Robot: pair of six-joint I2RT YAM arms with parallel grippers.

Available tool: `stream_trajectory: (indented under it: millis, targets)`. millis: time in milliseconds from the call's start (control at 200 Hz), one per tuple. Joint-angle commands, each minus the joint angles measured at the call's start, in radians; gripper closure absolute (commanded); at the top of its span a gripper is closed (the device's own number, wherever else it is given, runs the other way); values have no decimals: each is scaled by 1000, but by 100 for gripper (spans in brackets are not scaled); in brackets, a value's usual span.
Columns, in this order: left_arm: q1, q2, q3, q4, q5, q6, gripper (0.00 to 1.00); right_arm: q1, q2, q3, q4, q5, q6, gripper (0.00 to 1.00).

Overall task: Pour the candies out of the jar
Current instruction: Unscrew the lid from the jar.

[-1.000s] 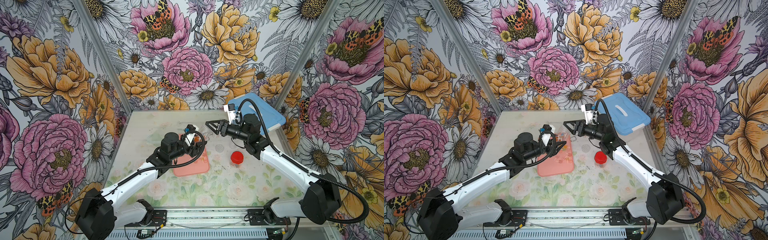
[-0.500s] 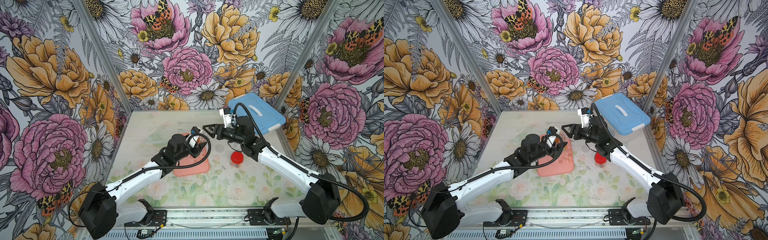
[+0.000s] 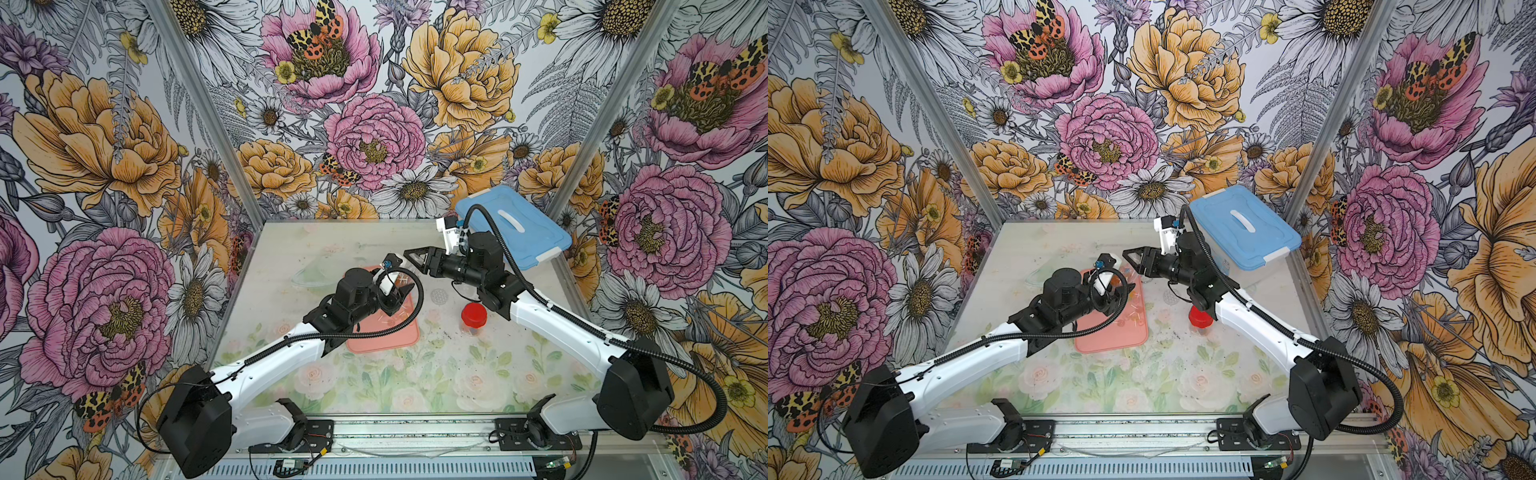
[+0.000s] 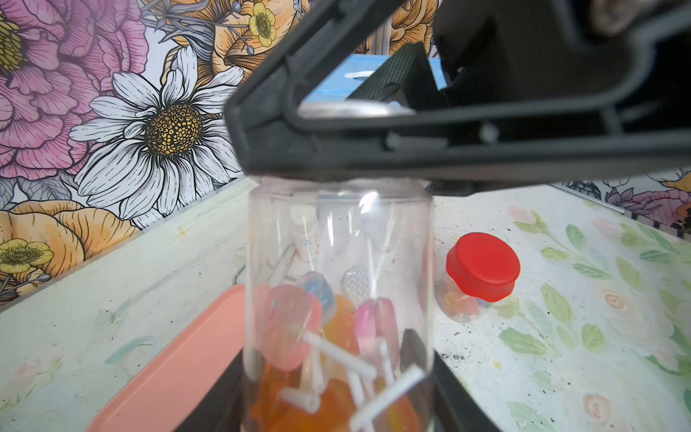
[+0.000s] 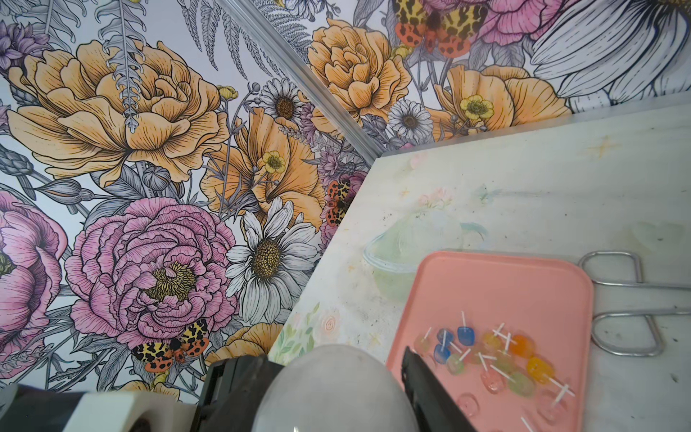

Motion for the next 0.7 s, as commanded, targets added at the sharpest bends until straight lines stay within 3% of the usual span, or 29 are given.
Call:
stream_trajectory:
  millis: [0,90,245,345,425,600,690]
  targets:
    - [-9,-5,30,20,-17,20,100,7,-4,3,60,-16,-3,52]
    - [6,-14,28,20,55,7,100,5,-9,3,84,-66,-29,63]
    - [129,-37,21,107,531,-100,100,-1,-33,6,203,-322,-97,66]
    - [185,-42,18,202,729,-193,100,-1,-60,5,281,-476,-101,70]
    - [186,-55,18,220,762,-210,100,-2,-79,6,258,-516,-124,71]
    - [177,-67,18,186,711,-192,100,-3,-89,1,213,-497,-153,71]
    - [166,-69,20,157,670,-171,100,-8,-81,11,208,-450,-124,64]
